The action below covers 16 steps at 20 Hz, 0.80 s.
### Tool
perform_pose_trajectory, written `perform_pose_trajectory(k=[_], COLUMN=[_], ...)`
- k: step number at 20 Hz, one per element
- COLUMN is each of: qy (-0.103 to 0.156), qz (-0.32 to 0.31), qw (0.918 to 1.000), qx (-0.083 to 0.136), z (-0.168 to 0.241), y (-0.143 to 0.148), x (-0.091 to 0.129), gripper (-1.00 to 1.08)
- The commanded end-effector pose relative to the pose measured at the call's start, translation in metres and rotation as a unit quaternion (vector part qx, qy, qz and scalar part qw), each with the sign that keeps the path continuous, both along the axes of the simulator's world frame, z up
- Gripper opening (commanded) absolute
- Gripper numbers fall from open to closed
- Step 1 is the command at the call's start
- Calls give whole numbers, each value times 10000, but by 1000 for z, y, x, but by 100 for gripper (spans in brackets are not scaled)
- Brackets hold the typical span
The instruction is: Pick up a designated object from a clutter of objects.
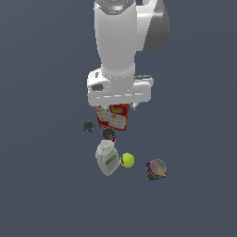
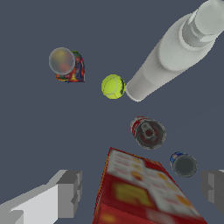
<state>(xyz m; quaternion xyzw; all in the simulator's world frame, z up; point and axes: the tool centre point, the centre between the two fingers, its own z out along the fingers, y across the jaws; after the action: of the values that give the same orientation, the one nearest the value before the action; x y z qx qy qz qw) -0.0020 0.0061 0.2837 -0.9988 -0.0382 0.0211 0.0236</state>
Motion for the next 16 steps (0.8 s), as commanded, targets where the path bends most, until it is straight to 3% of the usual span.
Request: perform_pose_trajectory(k=[1, 8, 16], qy=[-18, -98, -195], qz=[142, 745, 1625], qw=[9999, 9972, 9865], qx=[-8, -47, -109], z=[-10, -50, -106], y=[-4, -19, -39], x=[1, 5, 3], gripper=[100, 100, 100])
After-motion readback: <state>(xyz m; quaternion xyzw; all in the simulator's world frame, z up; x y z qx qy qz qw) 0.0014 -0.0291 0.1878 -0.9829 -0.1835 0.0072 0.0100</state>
